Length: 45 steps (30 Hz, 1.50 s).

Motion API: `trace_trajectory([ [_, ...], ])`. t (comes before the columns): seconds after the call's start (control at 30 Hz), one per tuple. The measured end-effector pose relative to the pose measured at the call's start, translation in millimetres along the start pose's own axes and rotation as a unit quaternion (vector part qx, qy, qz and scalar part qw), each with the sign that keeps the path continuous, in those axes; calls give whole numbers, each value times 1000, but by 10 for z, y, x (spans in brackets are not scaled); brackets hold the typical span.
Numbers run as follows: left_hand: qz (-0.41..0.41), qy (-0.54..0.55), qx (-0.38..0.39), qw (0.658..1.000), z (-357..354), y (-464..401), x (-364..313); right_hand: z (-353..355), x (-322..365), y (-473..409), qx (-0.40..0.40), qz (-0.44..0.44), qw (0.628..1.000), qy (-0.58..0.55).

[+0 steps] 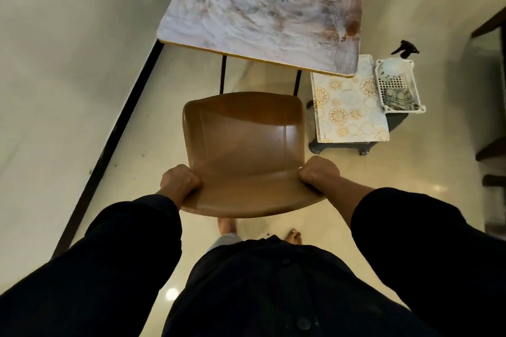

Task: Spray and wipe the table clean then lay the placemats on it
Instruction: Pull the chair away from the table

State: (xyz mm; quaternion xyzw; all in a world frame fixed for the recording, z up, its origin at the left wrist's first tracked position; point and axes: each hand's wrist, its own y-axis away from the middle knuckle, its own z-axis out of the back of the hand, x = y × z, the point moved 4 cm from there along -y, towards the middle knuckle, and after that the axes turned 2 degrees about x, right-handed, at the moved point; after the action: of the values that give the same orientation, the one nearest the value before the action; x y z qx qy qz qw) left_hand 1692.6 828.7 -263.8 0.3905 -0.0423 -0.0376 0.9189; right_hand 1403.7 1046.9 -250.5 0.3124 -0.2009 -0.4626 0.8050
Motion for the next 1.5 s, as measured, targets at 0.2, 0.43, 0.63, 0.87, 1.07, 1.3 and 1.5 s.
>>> trace_trajectory([
  [0.2, -59, -51, 7, 997, 427, -491, -62, -55, 347, -17, -12, -58, 997, -41],
  [0.43, -89, -72, 1, 993, 822, -936, -156, -118, 689, -46, -18, -101, 990, -92],
  [0.63, -90, -67, 7, 994, 929, -1138, -146, -54, 862, -102, -25, -105, 988, -107],
  [0.87, -106, -96, 31, 989, 966, -1058, -256, -8, 957, -120, 12, -66, 994, -88],
  [1.07, -254, -180, -5, 950, 949, -727, -423, -66, 1156, 132, 27, 82, 995, -42],
  [1.3, -470, -289, 53, 832, 739, -83, -237, -153, 1077, 694, -32, 209, 976, 57],
  [1.5, -524, -338, -57, 780, 709, 149, -160, -184, 1218, 714, -67, 274, 952, 116],
])
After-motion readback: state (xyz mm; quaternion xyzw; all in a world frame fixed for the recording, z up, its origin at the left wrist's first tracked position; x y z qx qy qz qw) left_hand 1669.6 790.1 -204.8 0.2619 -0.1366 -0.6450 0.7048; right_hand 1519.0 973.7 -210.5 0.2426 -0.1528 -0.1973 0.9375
